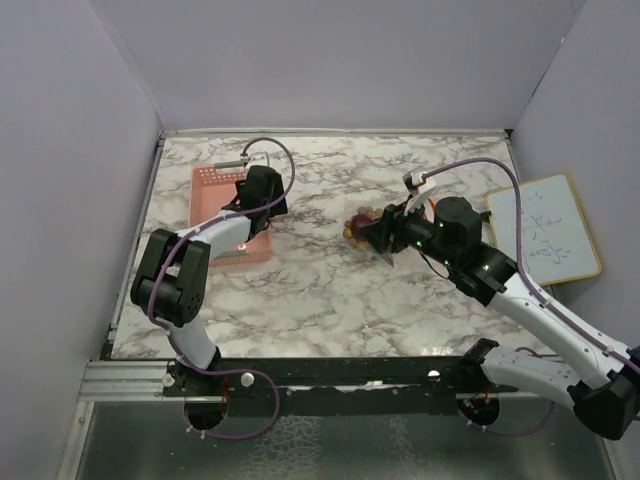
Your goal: Open the zip-top bag and remove the fake food
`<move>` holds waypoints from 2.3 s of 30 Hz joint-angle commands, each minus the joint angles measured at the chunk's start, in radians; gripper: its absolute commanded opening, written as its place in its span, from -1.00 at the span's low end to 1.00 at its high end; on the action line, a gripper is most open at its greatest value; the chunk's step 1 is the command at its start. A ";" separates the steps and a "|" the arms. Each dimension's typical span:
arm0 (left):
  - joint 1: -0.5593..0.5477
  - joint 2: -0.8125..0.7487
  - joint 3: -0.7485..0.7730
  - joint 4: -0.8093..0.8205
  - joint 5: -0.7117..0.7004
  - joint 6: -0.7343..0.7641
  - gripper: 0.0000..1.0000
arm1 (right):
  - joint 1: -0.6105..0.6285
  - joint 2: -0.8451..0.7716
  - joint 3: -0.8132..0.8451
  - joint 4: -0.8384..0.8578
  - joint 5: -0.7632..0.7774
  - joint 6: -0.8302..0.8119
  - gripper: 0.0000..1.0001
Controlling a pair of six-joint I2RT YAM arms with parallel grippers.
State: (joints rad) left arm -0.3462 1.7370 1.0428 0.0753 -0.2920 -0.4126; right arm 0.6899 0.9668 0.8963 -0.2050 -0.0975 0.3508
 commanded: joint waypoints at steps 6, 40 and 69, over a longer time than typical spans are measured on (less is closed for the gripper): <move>0.045 -0.197 0.014 -0.086 0.023 -0.020 0.62 | -0.004 0.221 0.030 0.153 -0.080 -0.078 -0.02; 0.356 -0.885 -0.516 -0.109 0.054 -0.231 0.66 | 0.209 1.206 0.995 0.062 -0.156 -0.197 0.78; -0.609 -0.177 0.027 0.104 -0.143 -0.153 0.88 | -0.670 0.147 -0.213 0.155 0.105 0.046 0.79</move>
State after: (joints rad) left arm -0.8845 1.4937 0.9627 0.1184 -0.3882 -0.5880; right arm 0.0429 1.1027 0.7521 -0.0689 -0.0338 0.3317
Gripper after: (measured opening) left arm 0.938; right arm 0.885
